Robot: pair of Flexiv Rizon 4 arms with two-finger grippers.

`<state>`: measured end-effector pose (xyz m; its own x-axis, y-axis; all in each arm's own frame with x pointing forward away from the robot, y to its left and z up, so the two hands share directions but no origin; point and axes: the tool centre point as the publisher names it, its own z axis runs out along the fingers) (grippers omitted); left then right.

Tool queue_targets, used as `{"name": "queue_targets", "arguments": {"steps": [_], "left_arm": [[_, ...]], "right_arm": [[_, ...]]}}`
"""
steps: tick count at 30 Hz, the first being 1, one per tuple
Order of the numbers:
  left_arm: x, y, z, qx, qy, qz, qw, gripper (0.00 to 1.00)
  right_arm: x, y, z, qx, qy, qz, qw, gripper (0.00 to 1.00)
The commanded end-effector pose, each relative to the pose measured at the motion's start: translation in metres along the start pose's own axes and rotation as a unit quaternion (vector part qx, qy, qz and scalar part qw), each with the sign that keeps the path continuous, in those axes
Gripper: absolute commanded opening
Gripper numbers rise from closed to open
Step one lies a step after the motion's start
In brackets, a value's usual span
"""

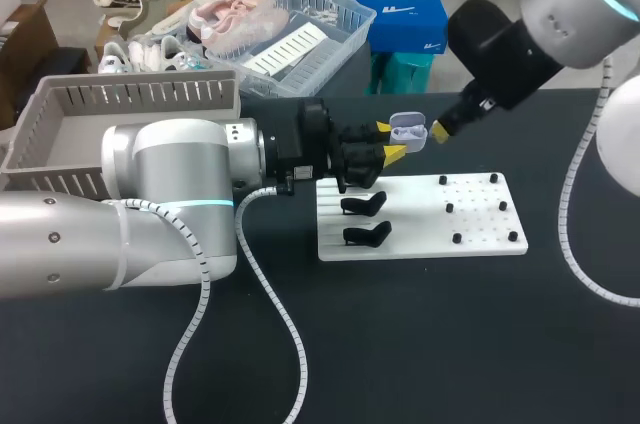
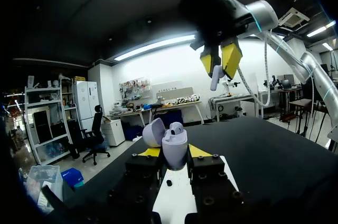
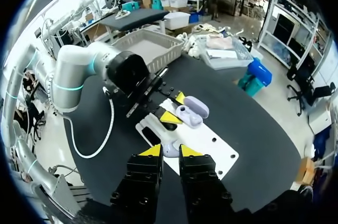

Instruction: Pick up each earbud case from the left stands, insert the matching earbuds, close the lid, and place the case in the box.

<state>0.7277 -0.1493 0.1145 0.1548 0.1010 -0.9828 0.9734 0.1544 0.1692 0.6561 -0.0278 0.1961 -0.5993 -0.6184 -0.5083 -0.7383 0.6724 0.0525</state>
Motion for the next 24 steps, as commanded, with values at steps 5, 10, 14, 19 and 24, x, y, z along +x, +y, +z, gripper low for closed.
{"name": "queue_targets", "arguments": {"steps": [5,10,14,19,24], "left_arm": [[0.000,-0.001,0.000,-0.003,-0.001,0.001,1.000,0.00],[0.000,-0.001,0.000,-0.003,-0.001,0.001,1.000,0.00],[0.000,-0.001,0.000,-0.003,-0.001,0.001,1.000,0.00],[0.000,-0.001,0.000,-0.003,-0.001,0.001,1.000,0.00],[0.000,-0.001,0.000,-0.003,-0.001,0.001,1.000,0.00]], "right_arm": [[-0.006,0.001,0.003,-0.001,0.027,-0.013,1.000,0.00],[-0.014,-0.006,0.011,-0.011,0.040,-0.018,0.999,0.00],[-0.020,-0.013,0.018,-0.018,0.049,-0.022,0.998,0.00],[-0.027,-0.024,0.027,-0.023,0.054,-0.023,0.998,0.00],[-0.032,-0.034,0.035,-0.029,0.053,-0.024,0.998,0.00]]}}
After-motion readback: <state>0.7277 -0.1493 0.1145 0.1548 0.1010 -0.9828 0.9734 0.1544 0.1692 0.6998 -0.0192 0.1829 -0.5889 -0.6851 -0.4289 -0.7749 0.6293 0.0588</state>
